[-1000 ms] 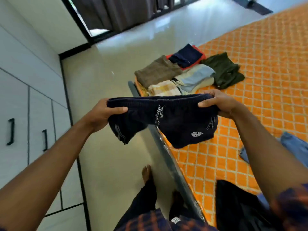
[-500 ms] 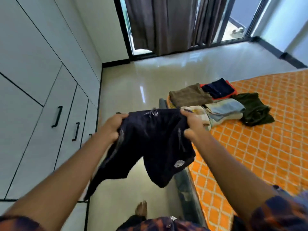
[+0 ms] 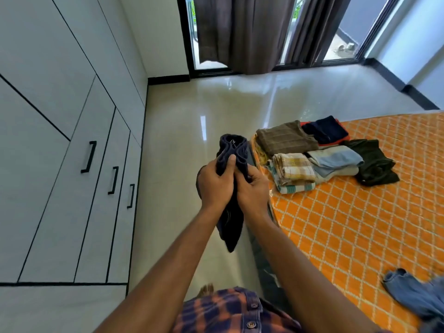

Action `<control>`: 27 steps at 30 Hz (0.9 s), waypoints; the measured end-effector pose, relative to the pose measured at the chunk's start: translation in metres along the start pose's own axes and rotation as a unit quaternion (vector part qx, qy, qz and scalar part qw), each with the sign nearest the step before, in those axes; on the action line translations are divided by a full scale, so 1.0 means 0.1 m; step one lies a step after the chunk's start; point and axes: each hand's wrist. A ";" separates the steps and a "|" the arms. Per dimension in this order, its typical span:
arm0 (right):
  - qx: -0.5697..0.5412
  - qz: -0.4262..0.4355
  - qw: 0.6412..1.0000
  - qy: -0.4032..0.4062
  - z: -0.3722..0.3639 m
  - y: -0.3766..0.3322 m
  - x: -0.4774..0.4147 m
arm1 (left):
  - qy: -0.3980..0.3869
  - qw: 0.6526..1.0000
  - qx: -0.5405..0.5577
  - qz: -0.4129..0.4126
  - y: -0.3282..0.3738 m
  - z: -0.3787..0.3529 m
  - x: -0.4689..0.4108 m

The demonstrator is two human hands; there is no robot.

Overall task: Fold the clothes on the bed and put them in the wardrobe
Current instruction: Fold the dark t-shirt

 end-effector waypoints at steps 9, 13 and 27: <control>0.034 0.026 0.998 0.034 -0.09 0.01 0.00 | -0.160 0.981 0.092 -0.055 0.11 0.00 0.04; 0.080 0.037 0.995 0.045 0.06 -0.05 0.00 | -0.265 0.943 0.200 0.017 0.08 -0.01 0.04; -0.205 -0.141 0.963 -0.105 1.85 -0.13 0.37 | -0.578 0.806 0.053 0.116 -0.06 -0.67 -0.08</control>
Point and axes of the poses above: each hand's wrist, its own x-axis away from the middle knuckle, its own z-axis out of the back of the hand, y = z × x, and after that the axes turned 6 degrees about x, right-handed
